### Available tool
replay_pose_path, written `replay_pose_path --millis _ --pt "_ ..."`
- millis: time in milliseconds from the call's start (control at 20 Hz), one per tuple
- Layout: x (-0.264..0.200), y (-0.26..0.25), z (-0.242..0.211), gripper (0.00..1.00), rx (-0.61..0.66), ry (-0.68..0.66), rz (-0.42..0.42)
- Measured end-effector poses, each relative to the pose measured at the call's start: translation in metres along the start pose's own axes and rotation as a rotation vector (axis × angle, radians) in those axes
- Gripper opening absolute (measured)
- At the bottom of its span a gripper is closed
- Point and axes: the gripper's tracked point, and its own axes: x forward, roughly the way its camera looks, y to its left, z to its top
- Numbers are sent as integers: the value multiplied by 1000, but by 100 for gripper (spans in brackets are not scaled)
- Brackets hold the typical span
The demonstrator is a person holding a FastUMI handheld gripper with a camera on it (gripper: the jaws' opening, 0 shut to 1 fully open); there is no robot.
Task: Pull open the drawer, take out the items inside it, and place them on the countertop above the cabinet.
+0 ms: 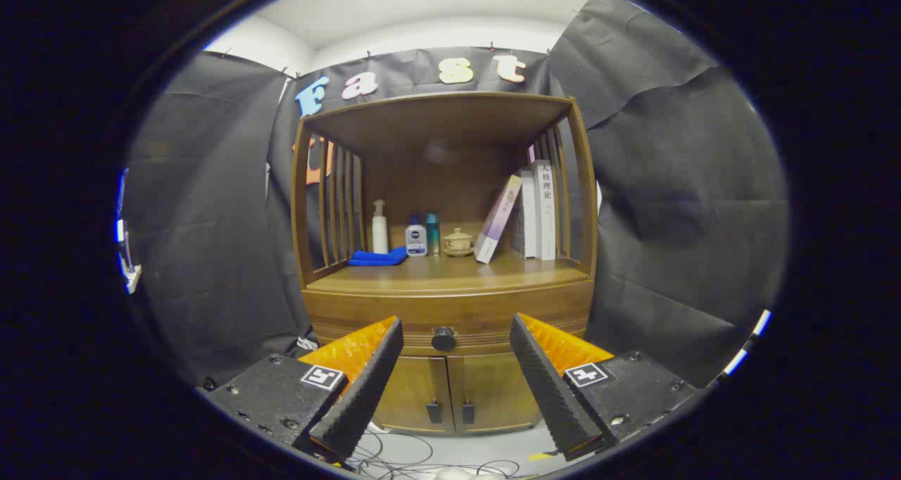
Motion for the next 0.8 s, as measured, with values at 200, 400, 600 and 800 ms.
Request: replay_pose_path --millis 200,400,600,800 --pt "2 -5 7 99 -10 -11 -5" --pt "2 -5 9 99 -23 -12 -2" --pt "9 -3 12 99 -28 -15 8" --pt "29 2 12 99 -37 -17 16"
